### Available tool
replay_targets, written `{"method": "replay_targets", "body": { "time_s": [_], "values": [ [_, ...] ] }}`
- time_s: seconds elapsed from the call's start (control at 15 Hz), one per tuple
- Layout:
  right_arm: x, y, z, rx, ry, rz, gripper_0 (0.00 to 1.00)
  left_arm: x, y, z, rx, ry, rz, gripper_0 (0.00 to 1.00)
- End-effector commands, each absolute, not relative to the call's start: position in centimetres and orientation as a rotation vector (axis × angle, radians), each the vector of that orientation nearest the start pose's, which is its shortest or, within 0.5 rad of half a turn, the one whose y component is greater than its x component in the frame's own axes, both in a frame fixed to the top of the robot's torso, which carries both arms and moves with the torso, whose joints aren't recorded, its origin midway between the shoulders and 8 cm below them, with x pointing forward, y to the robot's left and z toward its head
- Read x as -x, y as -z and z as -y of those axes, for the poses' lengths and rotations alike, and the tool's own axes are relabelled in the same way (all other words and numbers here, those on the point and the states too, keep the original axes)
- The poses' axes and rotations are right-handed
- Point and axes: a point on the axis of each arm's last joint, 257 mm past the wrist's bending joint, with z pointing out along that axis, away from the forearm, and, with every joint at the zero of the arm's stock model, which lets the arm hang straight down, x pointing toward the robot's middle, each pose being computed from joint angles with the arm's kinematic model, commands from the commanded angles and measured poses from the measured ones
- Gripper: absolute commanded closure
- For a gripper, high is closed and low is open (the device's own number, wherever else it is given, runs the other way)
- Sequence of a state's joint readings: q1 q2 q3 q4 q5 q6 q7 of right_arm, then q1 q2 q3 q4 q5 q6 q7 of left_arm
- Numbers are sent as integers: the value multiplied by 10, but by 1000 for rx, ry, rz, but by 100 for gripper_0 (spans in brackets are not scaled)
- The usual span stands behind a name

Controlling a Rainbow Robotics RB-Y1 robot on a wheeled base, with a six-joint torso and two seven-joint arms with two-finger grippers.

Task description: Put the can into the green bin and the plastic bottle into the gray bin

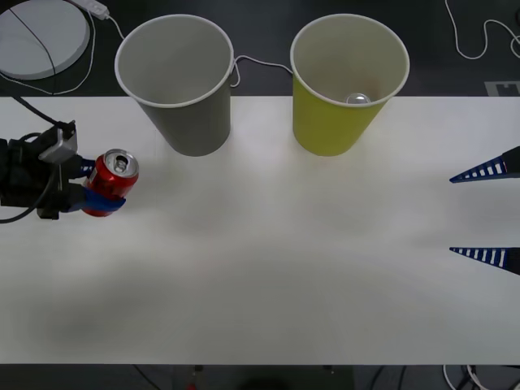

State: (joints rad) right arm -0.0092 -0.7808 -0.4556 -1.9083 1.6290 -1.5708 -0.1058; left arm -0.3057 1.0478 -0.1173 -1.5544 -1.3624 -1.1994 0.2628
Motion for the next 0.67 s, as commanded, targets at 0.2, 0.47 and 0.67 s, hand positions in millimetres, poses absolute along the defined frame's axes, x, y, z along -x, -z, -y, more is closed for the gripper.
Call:
{"method": "replay_targets", "body": {
  "time_s": [0.2,0.47,0.67],
  "values": [
    [-374,157,310,1644,-116,-1601,0,-428,131,-281,-1450,320,-1927,100],
    [-374,157,310,1644,-116,-1601,0,-414,95,-266,-1360,215,-2053,100],
    [-374,157,310,1644,-116,-1601,0,-404,71,-254,-1351,181,-2091,100]
  ]
}}
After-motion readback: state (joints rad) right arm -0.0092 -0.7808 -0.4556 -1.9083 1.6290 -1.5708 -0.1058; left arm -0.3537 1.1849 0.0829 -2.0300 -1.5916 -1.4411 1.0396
